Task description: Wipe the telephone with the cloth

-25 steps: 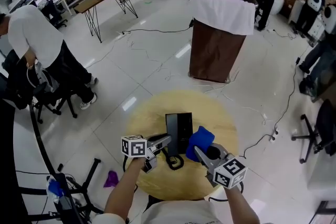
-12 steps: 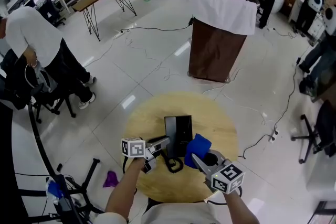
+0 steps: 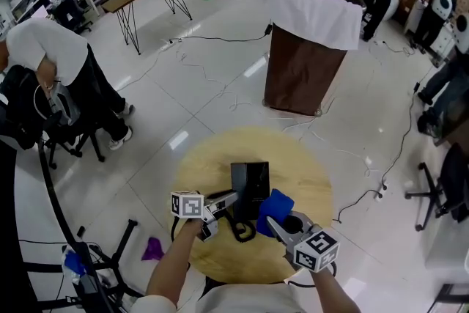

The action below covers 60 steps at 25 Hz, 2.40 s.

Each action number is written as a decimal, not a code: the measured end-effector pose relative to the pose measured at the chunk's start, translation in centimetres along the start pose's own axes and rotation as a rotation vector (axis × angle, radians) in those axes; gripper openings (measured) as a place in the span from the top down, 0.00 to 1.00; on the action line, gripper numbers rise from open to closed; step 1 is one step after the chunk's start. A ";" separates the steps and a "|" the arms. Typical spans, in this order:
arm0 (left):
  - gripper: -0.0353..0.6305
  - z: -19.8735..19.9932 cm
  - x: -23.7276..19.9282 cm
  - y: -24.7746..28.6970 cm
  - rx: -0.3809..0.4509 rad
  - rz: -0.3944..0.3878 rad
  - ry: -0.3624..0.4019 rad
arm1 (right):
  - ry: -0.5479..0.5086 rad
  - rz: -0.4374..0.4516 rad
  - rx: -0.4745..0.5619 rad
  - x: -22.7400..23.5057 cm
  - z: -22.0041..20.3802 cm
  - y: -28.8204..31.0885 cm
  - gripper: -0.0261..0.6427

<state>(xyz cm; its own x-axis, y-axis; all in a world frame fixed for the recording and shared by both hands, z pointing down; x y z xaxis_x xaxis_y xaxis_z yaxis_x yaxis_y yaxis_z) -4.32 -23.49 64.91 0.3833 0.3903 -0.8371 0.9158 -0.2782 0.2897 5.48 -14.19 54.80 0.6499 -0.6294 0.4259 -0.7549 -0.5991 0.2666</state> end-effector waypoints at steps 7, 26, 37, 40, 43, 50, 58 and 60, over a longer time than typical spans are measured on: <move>0.83 0.1 -0.3 0.1 0.006 0.034 0.001 | -0.004 0.002 -0.001 -0.1 0.2 0.0 0.87; 0.85 2.8 6.4 -3.6 0.159 0.059 0.192 | -0.064 -0.003 0.039 -3.5 1.3 -0.4 0.87; 0.89 -2.3 16.0 -9.0 0.235 0.023 0.390 | -0.137 -0.036 0.069 -9.7 0.9 -2.6 0.87; 0.89 -3.9 18.4 -10.3 0.252 0.020 0.444 | -0.155 -0.063 0.088 -11.0 1.2 -3.3 0.87; 0.93 -5.4 20.0 -12.0 0.275 0.042 0.488 | -0.184 -0.076 0.099 -13.1 1.2 -4.0 0.87; 0.94 -8.8 23.8 -14.7 0.329 0.056 0.542 | -0.272 -0.104 0.120 -18.2 0.3 -6.0 0.87; 0.95 -11.9 27.2 -17.0 0.384 0.084 0.635 | -0.307 -0.157 0.166 -21.9 0.1 -8.7 0.87; 0.95 -12.6 27.5 -17.6 0.389 0.084 0.640 | -0.311 -0.169 0.169 -22.5 -0.3 -9.1 0.87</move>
<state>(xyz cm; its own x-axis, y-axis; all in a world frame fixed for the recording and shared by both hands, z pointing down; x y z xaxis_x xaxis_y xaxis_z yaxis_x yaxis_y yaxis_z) -8.35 3.18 42.68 0.5534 0.7548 -0.3523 0.8175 -0.5732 0.0561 -2.34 5.56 43.04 0.7791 -0.6190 0.0992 -0.6266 -0.7642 0.1532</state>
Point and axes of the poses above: the fingertips, and each gripper's own axes: y forward along the fingers, x to its right, z out of its top, the point moved 1 cm from there along -y, backward along the fingers, and after that the axes turned 5 degrees about z, right-handed, at the moved point
